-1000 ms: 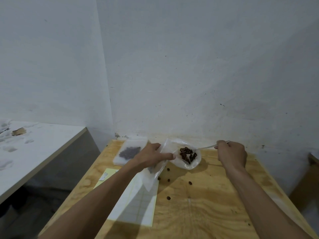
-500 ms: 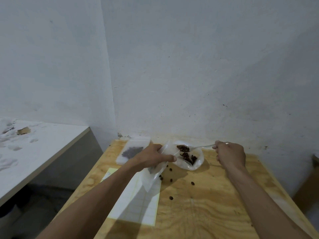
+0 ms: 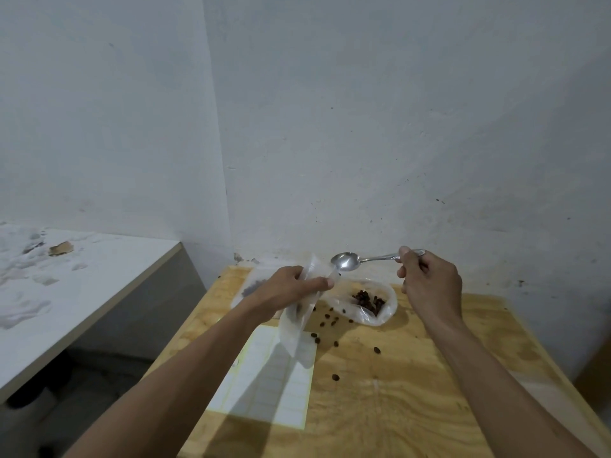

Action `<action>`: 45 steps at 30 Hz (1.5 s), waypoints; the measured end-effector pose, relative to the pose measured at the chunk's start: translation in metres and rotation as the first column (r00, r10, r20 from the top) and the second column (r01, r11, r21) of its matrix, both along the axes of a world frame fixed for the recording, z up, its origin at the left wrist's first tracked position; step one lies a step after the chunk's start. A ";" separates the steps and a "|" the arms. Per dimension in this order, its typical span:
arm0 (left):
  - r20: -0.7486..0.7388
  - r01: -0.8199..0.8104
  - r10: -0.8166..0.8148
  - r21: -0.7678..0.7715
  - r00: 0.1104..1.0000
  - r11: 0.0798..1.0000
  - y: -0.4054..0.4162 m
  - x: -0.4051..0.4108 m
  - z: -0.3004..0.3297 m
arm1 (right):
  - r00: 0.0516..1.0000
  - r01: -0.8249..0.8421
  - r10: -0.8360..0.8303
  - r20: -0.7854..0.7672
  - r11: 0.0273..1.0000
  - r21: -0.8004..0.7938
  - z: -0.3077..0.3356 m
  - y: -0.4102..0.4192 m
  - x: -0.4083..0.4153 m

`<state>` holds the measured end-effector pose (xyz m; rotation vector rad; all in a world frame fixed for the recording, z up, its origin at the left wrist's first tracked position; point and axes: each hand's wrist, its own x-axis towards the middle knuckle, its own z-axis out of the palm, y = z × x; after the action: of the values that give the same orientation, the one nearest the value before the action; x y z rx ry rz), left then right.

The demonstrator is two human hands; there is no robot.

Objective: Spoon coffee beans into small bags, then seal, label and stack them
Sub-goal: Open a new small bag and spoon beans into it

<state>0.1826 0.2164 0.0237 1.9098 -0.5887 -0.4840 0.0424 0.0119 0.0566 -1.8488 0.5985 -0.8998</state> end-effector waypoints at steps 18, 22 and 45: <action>0.008 -0.095 0.101 -0.263 0.995 0.960 -0.013 -0.017 0.022 | 0.941 0.131 -0.162 -0.296 0.984 -0.119 -0.052 -0.023 -0.011; -0.023 -0.098 0.095 -0.283 0.995 0.954 -0.013 -0.018 0.024 | 0.942 0.210 -0.215 -0.257 0.977 -0.045 -0.052 -0.021 -0.010; -0.189 -0.187 0.102 -0.514 0.977 0.837 -0.029 -0.032 0.031 | 0.790 -0.550 0.605 -0.097 0.770 0.324 -0.002 0.020 0.004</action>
<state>0.1505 0.1872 0.0542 1.3587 -0.4147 -0.3224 0.0463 0.0315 0.0546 -1.7147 0.2152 -0.2001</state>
